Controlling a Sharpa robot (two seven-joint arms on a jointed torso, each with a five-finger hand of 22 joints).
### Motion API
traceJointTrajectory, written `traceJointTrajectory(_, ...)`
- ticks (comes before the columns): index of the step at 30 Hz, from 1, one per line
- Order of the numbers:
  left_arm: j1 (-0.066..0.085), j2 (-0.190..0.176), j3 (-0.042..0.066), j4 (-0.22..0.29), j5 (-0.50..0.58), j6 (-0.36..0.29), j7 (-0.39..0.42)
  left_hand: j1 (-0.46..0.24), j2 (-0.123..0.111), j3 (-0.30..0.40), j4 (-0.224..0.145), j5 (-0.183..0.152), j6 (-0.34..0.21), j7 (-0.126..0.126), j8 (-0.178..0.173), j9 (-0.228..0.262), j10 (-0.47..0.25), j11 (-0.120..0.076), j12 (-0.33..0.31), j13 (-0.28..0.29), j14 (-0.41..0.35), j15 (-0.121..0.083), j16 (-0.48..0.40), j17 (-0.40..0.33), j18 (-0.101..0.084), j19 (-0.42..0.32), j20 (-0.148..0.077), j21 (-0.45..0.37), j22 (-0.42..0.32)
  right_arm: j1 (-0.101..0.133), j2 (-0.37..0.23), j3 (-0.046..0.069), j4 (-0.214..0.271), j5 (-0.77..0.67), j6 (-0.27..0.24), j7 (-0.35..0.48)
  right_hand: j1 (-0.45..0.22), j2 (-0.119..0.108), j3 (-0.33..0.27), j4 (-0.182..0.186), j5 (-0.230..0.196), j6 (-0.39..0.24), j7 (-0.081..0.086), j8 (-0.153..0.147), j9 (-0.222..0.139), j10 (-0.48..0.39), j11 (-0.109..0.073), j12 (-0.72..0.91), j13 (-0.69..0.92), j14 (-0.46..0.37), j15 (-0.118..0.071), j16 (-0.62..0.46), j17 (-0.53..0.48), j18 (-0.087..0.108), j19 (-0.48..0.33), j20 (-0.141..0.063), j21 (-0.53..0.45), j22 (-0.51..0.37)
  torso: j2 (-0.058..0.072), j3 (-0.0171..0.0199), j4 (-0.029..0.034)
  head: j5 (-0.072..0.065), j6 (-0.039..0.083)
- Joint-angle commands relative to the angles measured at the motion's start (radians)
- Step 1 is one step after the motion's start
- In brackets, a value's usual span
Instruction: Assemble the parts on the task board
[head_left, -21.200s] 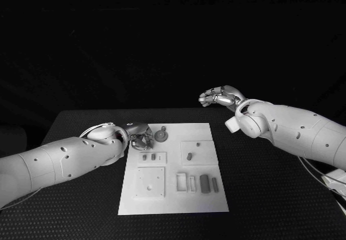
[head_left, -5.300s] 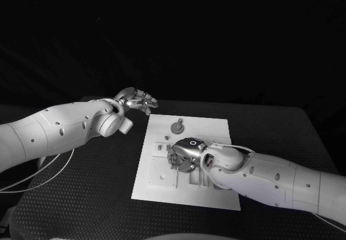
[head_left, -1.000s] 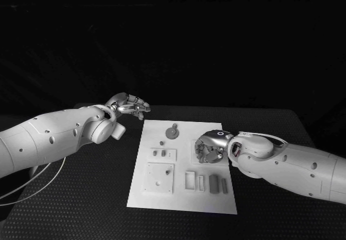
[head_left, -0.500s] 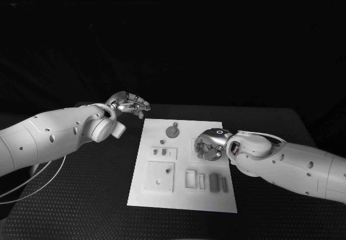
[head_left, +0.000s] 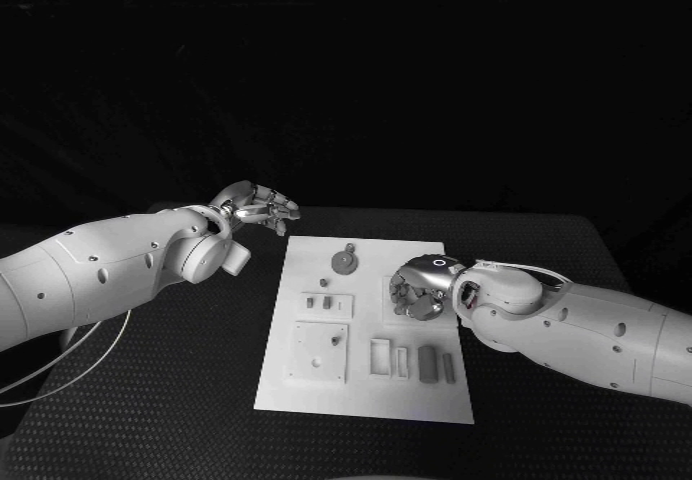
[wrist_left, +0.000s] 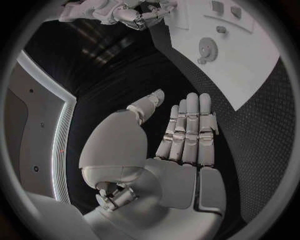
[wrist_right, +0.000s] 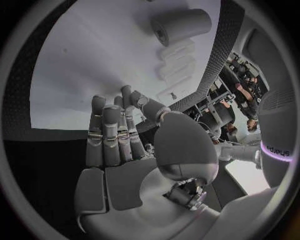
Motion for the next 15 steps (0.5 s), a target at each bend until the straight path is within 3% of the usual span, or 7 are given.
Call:
traceJointTrajectory(1,0.001,0.0,0.0,0.001,0.006,0.011,0.013,-0.005,0.002,0.001,0.007,0.004,-0.006,0.0,0.004,-0.002,0.001,0.002,0.004,0.0,0.007,0.003,-0.005,0.002,0.012,0.002,-0.002,-0.004,0.002,-0.001,-0.003,0.0,0.001,-0.021,-0.013,-0.011,0.003,0.009,0.006,0.001,0.003,0.007,-0.001,0.004,0.003,0.008,-0.002,0.003,0.011,0.001,-0.006,0.005,-0.001,0.007,0.006,0.0,0.005,0.022,0.0,0.0001,-0.0005,0.001,-0.001)
traceJointTrajectory(10,0.001,0.0,0.0,0.0,0.006,0.011,0.014,-0.005,0.003,0.001,0.007,0.004,-0.006,0.0,0.004,-0.002,0.0,0.002,0.004,0.0,0.007,0.003,-0.005,0.002,0.012,0.002,-0.002,-0.005,0.002,-0.001,-0.017,0.001,0.024,-0.013,-0.073,-0.002,0.003,0.007,0.013,0.001,0.003,0.011,-0.004,0.008,0.007,0.013,-0.005,0.005,0.017,0.007,-0.009,0.009,-0.001,0.007,0.012,-0.003,0.009,0.022,-0.001,0.0003,-0.0003,0.002,-0.002)
traceJointTrajectory(15,0.001,0.0,0.0,-0.001,0.006,0.011,0.014,-0.005,0.003,0.0,0.007,0.004,-0.006,0.001,0.004,-0.002,0.0,0.002,0.004,0.0,0.008,0.003,-0.006,0.003,0.012,0.002,-0.002,-0.005,0.002,0.006,-0.026,0.008,0.043,-0.013,-0.075,-0.003,0.004,0.005,0.016,0.001,0.003,0.013,-0.004,0.009,0.009,0.015,-0.006,0.006,0.019,0.01,-0.01,0.01,-0.001,0.007,0.014,-0.005,0.011,0.022,-0.001,0.0,-0.0009,0.002,-0.002)
